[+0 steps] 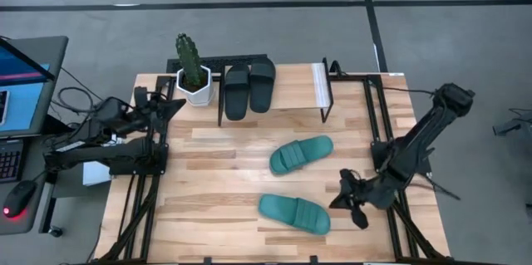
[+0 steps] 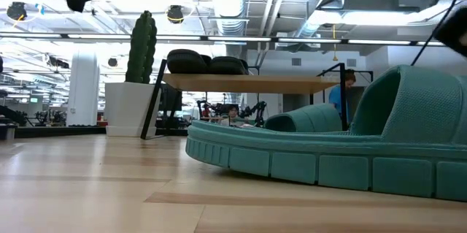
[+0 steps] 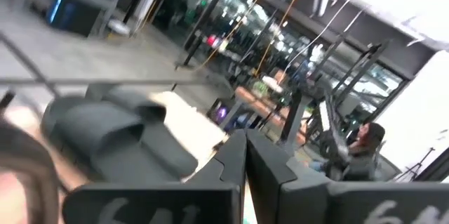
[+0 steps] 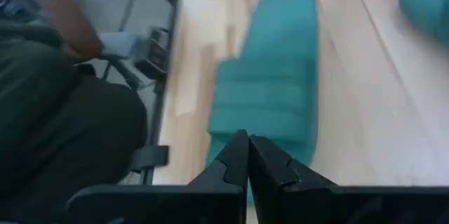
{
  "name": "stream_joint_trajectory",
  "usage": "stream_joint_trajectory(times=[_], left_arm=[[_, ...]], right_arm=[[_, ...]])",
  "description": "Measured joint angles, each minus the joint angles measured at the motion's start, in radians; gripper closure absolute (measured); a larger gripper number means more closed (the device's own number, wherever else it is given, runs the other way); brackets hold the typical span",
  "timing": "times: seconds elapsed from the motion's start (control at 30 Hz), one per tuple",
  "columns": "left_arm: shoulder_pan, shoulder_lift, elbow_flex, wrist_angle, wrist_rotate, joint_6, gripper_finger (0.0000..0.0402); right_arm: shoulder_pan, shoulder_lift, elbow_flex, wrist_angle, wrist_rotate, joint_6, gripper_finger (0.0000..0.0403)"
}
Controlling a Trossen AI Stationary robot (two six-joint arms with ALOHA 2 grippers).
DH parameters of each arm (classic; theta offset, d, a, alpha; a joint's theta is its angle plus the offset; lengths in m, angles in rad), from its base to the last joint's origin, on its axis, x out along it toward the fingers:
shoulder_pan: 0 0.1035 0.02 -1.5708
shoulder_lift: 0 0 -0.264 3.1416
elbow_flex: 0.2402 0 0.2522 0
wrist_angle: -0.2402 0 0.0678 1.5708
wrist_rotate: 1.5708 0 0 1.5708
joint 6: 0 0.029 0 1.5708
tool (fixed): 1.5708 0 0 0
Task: Pick and place slides into the shelf
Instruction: Put the top green slide on the shelf
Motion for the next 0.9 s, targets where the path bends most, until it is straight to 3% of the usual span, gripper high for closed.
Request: stream_joint_trajectory(times=[0.17,0.43,0.73,0.9], left_arm=[[0.000,0.000,0.000,0.071,0.000,0.094,0.0401],[0.000,0.000,0.000,0.149,-0.009,0.206,0.0401],[0.000,0.000,0.000,0.191,-0.031,0.256,0.0401],[0.000,0.001,0.000,0.202,-0.074,0.286,0.0401]], right_arm=[[0.000,0.161,0.000,0.034,-0.026,0.231,0.0403],[0.027,0.397,0.048,0.401,-0.097,0.230,0.0403],[0.073,0.563,0.261,0.372,-0.098,0.296,0.0403],[0.078,0.638,0.344,0.285,-0.099,0.427,0.0403]])
